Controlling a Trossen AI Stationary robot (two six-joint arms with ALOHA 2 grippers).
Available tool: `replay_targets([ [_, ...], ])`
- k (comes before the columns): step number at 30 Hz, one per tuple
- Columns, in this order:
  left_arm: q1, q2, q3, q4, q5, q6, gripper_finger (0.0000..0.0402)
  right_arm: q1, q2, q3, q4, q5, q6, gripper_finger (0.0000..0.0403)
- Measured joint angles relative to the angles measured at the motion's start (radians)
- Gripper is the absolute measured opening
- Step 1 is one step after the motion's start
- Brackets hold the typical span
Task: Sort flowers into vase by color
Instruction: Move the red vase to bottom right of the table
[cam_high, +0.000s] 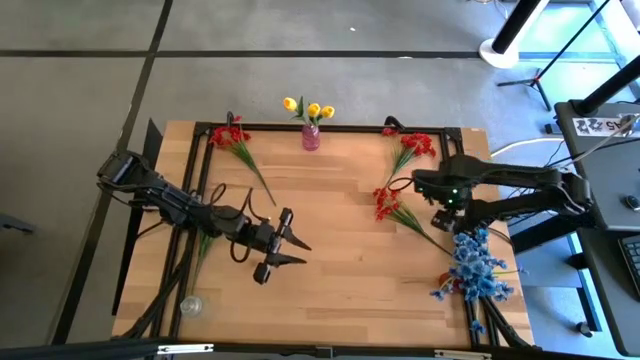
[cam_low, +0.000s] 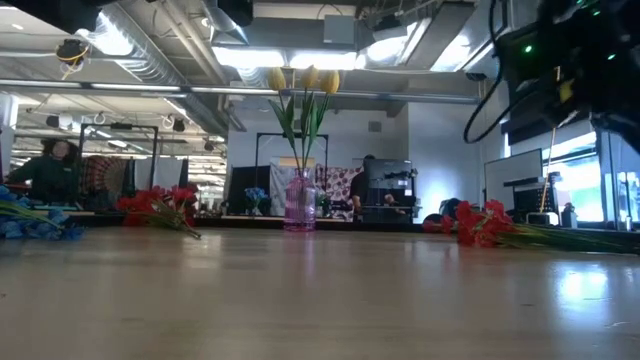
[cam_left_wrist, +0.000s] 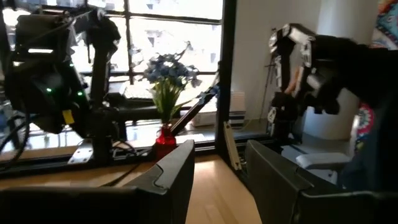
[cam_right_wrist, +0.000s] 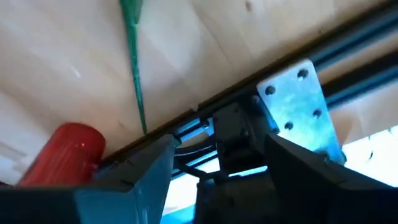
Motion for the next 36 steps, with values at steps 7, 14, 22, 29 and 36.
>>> replay_targets([
  [7, -0.001, 0.000, 0.000, -0.024, -0.031, -0.023, 0.0140, 0.000, 0.118, 0.001, 0.094, -0.116, 0.238, 0.0248],
  [14, -0.022, 0.000, 0.000, -0.025, -0.031, -0.011, 0.0140, 0.094, 0.215, 0.001, 0.120, -0.275, 0.459, 0.0248],
  [22, -0.096, 0.000, 0.000, -0.026, -0.031, 0.037, 0.0140, 0.353, 0.325, 0.001, 0.202, -0.409, 0.676, 0.0248],
  [29, -0.169, 0.000, 0.000, -0.027, -0.030, 0.046, 0.0140, 0.503, 0.460, 0.001, 0.250, -0.531, 0.655, 0.0248],
  [36, -0.239, -0.017, 0.000, -0.025, -0.004, 0.064, 0.0140, 0.548, 0.552, 0.001, 0.354, -0.616, 0.621, 0.0257],
])
